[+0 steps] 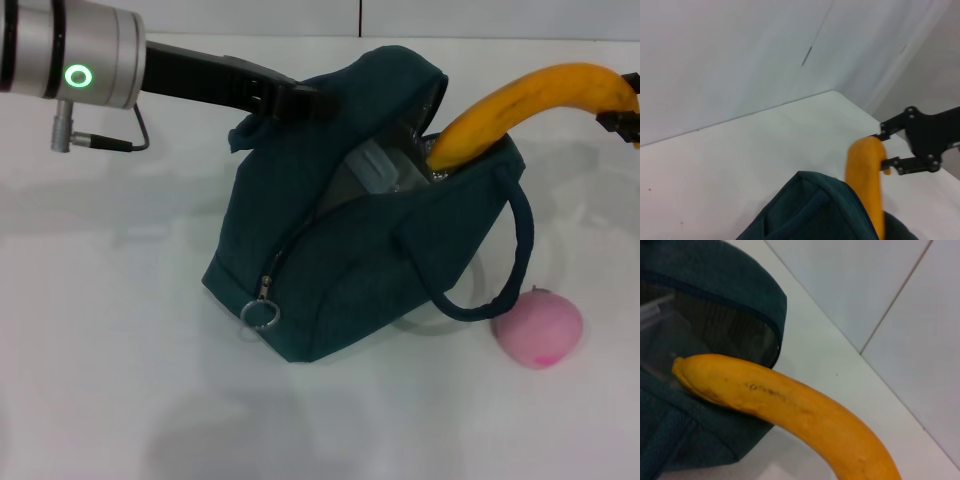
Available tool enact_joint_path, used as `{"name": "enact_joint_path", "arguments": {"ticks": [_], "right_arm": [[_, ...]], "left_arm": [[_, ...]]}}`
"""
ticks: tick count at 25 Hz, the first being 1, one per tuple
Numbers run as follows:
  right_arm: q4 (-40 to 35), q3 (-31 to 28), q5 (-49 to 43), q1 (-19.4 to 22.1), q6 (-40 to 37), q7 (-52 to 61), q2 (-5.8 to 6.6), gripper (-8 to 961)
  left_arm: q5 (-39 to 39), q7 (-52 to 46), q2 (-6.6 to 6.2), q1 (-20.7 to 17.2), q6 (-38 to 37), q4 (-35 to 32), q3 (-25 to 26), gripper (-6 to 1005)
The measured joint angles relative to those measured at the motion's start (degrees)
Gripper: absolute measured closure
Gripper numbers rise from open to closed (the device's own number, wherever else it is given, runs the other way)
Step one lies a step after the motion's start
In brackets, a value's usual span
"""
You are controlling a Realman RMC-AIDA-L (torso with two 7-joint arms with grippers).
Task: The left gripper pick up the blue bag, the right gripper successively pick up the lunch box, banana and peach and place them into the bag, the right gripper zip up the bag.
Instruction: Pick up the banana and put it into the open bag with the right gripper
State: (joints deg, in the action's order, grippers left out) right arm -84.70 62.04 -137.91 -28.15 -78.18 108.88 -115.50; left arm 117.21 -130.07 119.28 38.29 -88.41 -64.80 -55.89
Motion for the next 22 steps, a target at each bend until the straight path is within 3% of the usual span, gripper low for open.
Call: {"name": "enact_joint_path", "arguments": {"ticks": [9, 11, 16, 22], "right_arm": [[5.85, 2.09, -4.10, -6.21, 0.98, 2.24, 0.05, 500], [8.54, 6.11, -4.66, -8.06, 1.24, 2.80, 0.01, 498], [10.08, 10.98, -5.53, -9.61, 1.70, 4.35, -0.19, 494], [7.71, 10.39, -4.74, -8.97, 1.77, 4.77, -0.12, 488]], "left_arm": [[-0.06, -0.55, 0.21, 0.61, -0.23, 0.19, -0.40, 937], [-0.06, -0.60, 0.27, 0.63, -0.24, 0.25, -0.44, 937], [-0.06, -0.63, 0.28, 0.64, -0.27, 0.32, -0.45, 937], [-0.06, -0.63, 0.18, 0.62, -0.27, 0.36, -0.45, 937]]}}
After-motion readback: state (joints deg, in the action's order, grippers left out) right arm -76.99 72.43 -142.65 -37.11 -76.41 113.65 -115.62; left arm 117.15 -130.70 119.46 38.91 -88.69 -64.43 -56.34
